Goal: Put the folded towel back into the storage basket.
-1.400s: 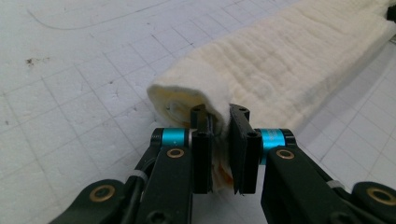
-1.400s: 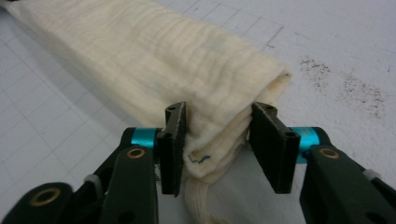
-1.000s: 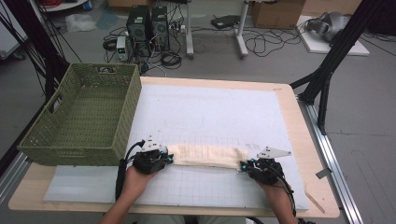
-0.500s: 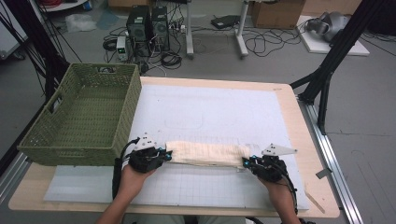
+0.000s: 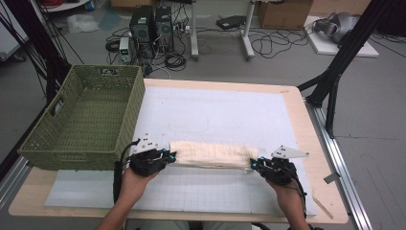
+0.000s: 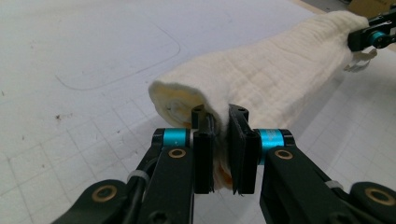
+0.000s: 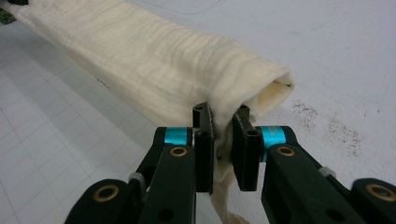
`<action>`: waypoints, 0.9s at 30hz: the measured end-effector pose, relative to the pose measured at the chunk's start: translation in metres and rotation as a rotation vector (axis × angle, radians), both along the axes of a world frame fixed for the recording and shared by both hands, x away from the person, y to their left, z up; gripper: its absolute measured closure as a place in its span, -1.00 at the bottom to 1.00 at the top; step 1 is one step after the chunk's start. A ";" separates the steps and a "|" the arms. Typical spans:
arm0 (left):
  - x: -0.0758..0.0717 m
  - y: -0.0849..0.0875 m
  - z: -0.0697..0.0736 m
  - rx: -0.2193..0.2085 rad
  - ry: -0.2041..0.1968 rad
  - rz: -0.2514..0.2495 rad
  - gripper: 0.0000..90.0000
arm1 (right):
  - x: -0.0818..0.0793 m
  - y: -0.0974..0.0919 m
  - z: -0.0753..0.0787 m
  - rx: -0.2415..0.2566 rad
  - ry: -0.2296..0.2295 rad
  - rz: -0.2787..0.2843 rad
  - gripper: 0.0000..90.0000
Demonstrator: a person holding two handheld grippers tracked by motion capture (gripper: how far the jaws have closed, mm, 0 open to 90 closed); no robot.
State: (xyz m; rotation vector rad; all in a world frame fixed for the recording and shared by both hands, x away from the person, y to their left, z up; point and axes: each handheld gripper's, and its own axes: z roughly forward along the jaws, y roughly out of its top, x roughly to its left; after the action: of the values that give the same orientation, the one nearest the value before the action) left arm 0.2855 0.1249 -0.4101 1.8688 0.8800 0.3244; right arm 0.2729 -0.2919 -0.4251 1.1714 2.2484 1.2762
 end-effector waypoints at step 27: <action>-0.004 0.030 0.061 -0.063 -0.102 0.054 0.80 | 0.028 0.019 0.058 0.044 -0.095 0.053 0.80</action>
State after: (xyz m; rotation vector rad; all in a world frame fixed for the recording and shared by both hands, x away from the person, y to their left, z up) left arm 0.2818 0.1551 -0.3492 1.7572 0.8631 0.4175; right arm 0.3014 -0.2726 -0.3667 1.0492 2.2075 1.3783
